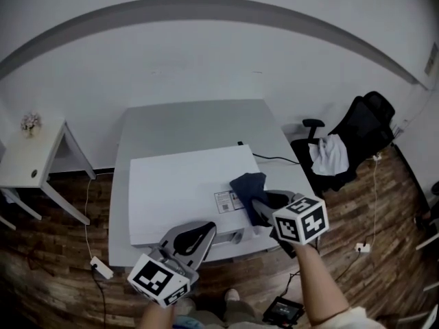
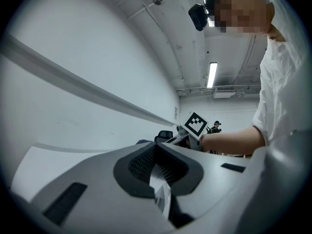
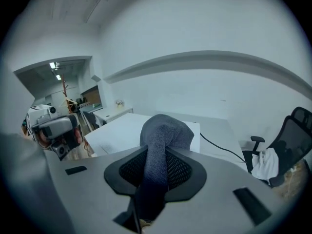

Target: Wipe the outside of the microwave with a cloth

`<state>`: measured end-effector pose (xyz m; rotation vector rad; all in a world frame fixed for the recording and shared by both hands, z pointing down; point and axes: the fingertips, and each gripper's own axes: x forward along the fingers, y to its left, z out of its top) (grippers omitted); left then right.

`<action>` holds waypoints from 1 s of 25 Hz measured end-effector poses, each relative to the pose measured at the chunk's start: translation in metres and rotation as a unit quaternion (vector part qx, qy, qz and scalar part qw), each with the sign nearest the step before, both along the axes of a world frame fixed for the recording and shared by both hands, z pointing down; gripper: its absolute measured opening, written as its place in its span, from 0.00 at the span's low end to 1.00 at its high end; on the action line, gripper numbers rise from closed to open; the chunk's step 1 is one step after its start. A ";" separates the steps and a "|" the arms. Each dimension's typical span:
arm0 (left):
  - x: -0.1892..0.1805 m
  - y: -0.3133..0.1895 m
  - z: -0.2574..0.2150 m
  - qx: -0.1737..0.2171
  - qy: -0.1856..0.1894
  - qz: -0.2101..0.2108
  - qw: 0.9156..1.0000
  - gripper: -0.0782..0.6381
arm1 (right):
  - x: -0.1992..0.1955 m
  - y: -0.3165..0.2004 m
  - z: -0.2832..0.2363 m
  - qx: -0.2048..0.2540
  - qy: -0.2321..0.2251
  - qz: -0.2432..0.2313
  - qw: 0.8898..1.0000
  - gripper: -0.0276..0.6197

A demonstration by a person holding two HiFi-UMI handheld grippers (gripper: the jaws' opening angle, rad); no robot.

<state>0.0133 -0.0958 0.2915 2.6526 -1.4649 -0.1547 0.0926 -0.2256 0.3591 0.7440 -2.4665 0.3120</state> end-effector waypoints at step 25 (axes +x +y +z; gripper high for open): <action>-0.070 -0.003 -0.007 -0.017 0.012 -0.044 0.999 0.11 | -0.036 -0.007 0.056 -0.040 0.146 0.037 0.988 0.19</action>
